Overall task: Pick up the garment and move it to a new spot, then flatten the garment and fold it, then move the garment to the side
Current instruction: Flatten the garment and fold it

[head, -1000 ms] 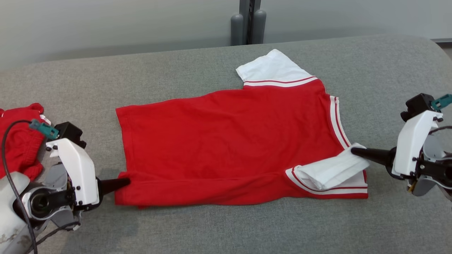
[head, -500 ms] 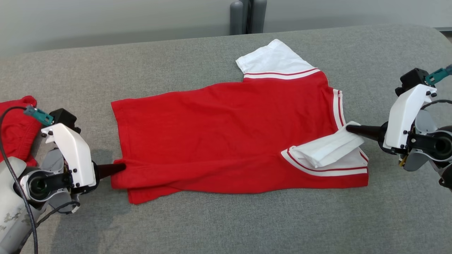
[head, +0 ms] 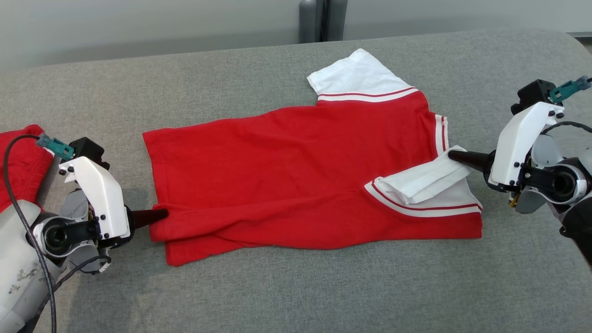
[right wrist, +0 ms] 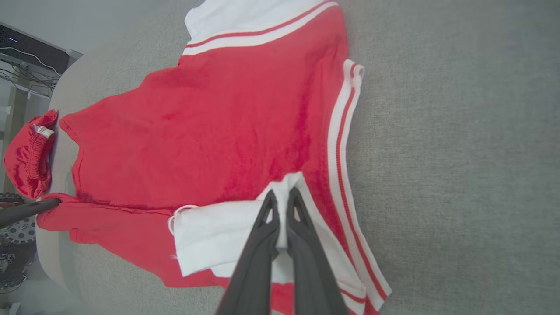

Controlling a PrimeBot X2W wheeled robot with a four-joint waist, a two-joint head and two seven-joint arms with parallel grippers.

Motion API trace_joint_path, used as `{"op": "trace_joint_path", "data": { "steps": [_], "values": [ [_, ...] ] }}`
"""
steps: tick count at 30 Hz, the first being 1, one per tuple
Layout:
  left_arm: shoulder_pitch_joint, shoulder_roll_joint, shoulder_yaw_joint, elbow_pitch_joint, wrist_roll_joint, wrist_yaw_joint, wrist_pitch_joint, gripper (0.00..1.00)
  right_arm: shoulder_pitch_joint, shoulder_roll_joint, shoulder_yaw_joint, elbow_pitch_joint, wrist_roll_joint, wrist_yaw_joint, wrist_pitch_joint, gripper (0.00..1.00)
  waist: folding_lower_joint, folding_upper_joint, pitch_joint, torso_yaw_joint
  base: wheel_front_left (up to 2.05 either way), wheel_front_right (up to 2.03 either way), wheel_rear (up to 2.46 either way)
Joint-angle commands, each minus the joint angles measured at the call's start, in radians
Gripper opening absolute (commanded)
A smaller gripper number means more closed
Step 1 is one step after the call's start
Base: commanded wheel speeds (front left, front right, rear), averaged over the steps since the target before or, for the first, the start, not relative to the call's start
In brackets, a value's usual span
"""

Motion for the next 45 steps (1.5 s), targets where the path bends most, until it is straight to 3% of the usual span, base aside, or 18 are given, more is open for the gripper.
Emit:
{"op": "trace_joint_path", "data": {
  "steps": [1,4,5,6,7,8,9,15,22,25,30,33,34,39,45],
  "values": [
    [-0.018,0.000,0.002,0.005,0.007,-0.006,-0.006,0.00,-0.012,0.000,0.002,0.006,-0.003,0.003,-0.008,0.00,0.0000,0.0000,0.000,0.001,0.00,0.00,0.00],
    [-0.026,-0.012,0.002,0.026,0.018,-0.014,-0.027,0.02,-0.018,0.005,0.008,0.017,-0.019,0.003,-0.043,0.00,0.0000,0.0000,0.000,0.002,0.00,0.00,0.00],
    [-0.024,-0.013,0.001,0.033,0.018,-0.018,-0.027,0.17,-0.018,0.008,0.011,0.019,-0.022,0.003,-0.051,0.00,0.0000,0.0000,0.000,0.001,0.00,0.00,0.00],
    [-0.024,-0.013,0.000,0.038,0.018,-0.022,-0.026,0.40,-0.020,0.009,0.012,0.021,-0.027,0.003,-0.063,0.00,0.0000,0.0000,-0.001,0.001,0.00,0.00,0.00],
    [-0.024,-0.014,0.000,0.042,0.019,-0.023,-0.025,0.48,-0.021,0.011,0.011,0.027,-0.029,0.002,-0.076,0.34,0.0000,0.0000,-0.001,0.001,0.00,0.00,0.00],
    [-0.024,-0.016,-0.001,0.047,0.019,-0.027,-0.023,0.98,-0.020,0.014,0.013,0.031,-0.032,0.003,-0.085,0.50,0.0000,0.0000,-0.003,0.001,0.00,0.00,0.00],
    [-0.025,-0.018,-0.001,0.051,0.019,-0.029,-0.024,1.00,-0.021,0.015,0.014,0.037,-0.036,0.002,-0.096,1.00,0.0000,0.0000,-0.004,0.001,0.00,0.00,0.00],
    [-0.023,-0.014,0.015,0.059,0.017,-0.042,-0.048,1.00,-0.012,0.019,0.022,0.037,-0.046,0.003,-0.175,1.00,0.0000,0.0000,-0.022,0.003,0.00,0.00,0.00],
    [0.007,0.023,0.043,-0.003,0.032,-0.052,-0.125,1.00,0.018,-0.021,0.031,-0.012,-0.074,0.003,-0.327,1.00,0.0000,0.0000,-0.056,0.006,0.00,0.00,0.00],
    [0.026,0.049,0.060,-0.057,0.051,-0.053,-0.199,1.00,0.046,-0.043,0.024,-0.041,-0.085,0.003,-0.411,1.00,0.0000,0.0000,-0.072,0.009,0.00,0.00,0.00],
    [0.107,0.088,0.092,-0.153,0.128,-0.049,-0.412,1.00,0.115,-0.085,0.009,-0.090,-0.108,0.003,-0.549,1.00,0.0000,0.0000,-0.098,0.009,0.00,0.00,0.00],
    [0.172,0.097,0.117,-0.211,0.178,-0.008,-0.564,1.00,0.169,-0.104,0.002,-0.111,-0.124,0.003,-0.621,1.00,0.0000,0.0000,-0.112,0.008,0.00,0.00,0.00],
    [0.172,0.097,0.117,-0.211,0.178,-0.008,-0.564,1.00,0.169,-0.104,0.002,-0.111,-0.124,0.003,-0.621,1.00,0.0000,0.0000,-0.112,0.008,0.00,0.00,0.00],
    [0.290,0.065,0.151,-0.314,0.243,0.107,-0.797,1.00,0.264,-0.107,-0.029,-0.087,-0.195,0.003,-0.757,1.00,0.0000,0.0000,-0.130,0.016,0.00,0.00,0.00],
    [0.419,0.043,0.165,-0.387,0.300,0.221,-0.964,1.00,0.389,-0.070,-0.093,-0.083,-0.255,0.002,-0.866,1.00,0.0000,0.0000,-0.144,0.023,0.00,0.00,0.00]
  ]
}}
